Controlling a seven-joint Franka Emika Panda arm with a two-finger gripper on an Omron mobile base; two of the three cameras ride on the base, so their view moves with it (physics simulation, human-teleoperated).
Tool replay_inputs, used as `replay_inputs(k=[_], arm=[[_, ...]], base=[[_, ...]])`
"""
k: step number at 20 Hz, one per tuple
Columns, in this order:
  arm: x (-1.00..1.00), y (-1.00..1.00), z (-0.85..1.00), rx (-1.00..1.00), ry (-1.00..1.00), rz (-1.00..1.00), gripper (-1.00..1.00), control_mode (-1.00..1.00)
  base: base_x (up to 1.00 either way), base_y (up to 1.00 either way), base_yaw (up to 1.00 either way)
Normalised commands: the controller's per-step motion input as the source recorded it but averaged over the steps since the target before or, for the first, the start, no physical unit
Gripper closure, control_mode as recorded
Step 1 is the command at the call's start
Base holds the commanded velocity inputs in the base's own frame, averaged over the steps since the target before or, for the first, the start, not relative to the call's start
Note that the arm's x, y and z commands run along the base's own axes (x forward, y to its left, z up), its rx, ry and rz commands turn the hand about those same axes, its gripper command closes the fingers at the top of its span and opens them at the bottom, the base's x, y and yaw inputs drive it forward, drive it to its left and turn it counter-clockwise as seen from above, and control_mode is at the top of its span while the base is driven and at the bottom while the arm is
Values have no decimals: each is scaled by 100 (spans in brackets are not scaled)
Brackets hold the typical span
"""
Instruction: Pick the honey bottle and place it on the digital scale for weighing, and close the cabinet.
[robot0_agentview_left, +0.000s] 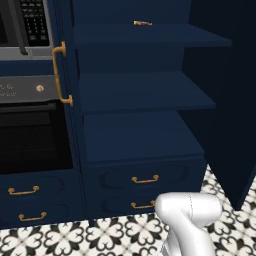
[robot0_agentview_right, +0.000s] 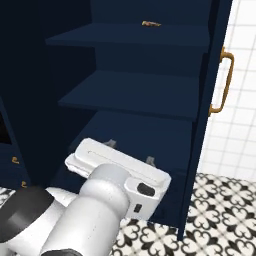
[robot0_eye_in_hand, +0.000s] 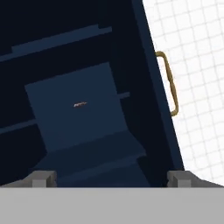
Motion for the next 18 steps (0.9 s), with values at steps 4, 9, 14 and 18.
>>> replay_inputs(k=[4,9,14,18], arm=[[-3,-61,-59,38,-28,4,-100,-100],[30,-46,-49,44,-15,11,-100,-100],[44,-42,-10,51,-6,47,-100,-100],[5,-51,-24,55,-5,58,-100,-100]], base=[[0,0,0],[0,0,0],[0,0,0],[0,0,0]])
